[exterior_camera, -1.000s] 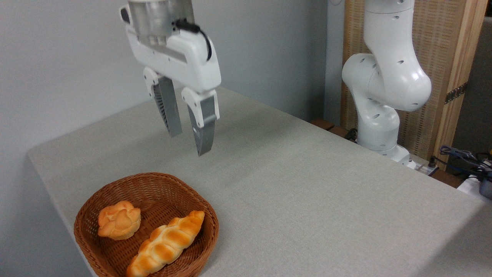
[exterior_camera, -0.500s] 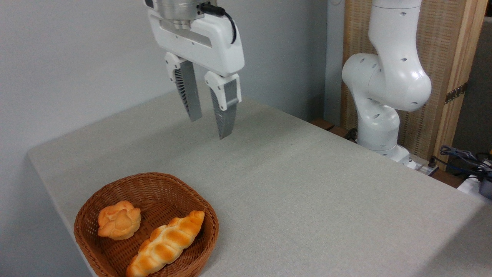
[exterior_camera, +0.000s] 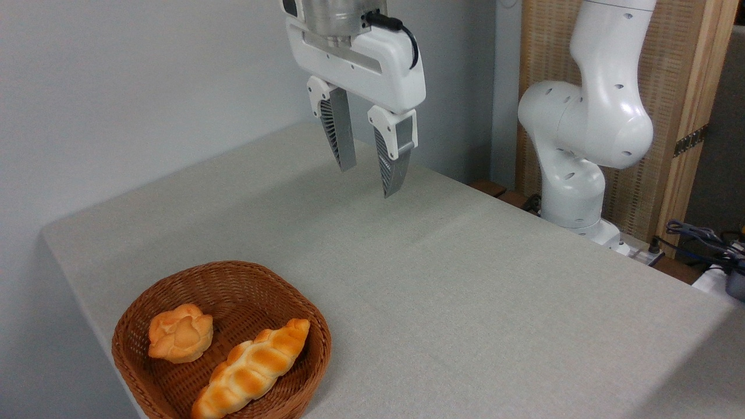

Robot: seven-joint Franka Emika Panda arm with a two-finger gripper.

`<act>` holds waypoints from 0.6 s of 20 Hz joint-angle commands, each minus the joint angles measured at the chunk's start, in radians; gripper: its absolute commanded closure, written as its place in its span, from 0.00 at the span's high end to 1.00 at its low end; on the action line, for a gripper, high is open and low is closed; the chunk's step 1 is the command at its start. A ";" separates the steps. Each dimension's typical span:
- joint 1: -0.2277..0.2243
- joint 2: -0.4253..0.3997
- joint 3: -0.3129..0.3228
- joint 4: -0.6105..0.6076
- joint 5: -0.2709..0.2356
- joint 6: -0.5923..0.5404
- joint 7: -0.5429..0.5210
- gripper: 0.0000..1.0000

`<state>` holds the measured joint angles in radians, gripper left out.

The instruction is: Put bread into the basket

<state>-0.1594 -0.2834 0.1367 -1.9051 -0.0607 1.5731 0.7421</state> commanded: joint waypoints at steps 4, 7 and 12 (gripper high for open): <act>-0.003 0.090 0.009 -0.020 0.006 0.253 0.016 1.00; 0.003 0.127 0.012 -0.064 0.006 0.410 0.016 1.00; 0.006 0.164 0.012 -0.153 0.006 0.643 0.017 1.00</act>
<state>-0.1529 -0.1247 0.1425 -2.0144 -0.0602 2.1150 0.7423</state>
